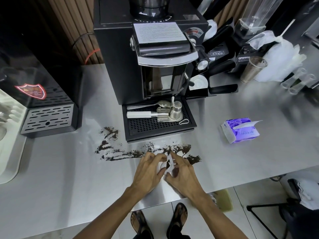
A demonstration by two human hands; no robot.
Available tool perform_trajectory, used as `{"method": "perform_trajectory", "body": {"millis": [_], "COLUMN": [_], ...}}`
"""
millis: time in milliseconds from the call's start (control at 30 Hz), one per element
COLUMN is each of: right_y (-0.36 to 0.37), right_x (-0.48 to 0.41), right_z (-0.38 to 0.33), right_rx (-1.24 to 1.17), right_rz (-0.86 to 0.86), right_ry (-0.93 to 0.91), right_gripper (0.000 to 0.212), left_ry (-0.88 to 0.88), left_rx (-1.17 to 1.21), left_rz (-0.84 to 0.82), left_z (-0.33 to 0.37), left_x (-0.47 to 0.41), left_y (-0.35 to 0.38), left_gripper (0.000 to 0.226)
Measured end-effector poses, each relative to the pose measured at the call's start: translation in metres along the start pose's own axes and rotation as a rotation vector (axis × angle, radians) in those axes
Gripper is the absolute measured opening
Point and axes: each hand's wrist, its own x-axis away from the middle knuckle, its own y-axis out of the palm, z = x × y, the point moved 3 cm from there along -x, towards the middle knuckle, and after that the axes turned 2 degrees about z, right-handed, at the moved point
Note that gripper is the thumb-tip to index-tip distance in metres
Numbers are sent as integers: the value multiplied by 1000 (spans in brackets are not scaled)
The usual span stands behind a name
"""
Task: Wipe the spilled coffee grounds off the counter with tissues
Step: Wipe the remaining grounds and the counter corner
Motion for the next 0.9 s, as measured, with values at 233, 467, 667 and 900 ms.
{"method": "perform_trajectory", "body": {"millis": [233,467,667,900], "right_y": [-1,-1,1,2], "right_x": [-8,-13,-16,-16], "right_z": [8,6,2,-1], "right_rx": [-31,14,61,76], "right_rz": [-66,-62,-57,-35], "right_ry": [-37,-117,-168,-209], "right_gripper": [87,81,76,59], "left_ry": [50,109,99,70], "left_rx": [-39,-45,-40,-8], "left_rz": [-38,-148,-137,-88], "left_z": [-5,-15,-14,-3], "left_x": [-10,-11,-17,-26], "left_y": [-3,-5,-6,-17], "left_gripper": [38,29,24,43]}}
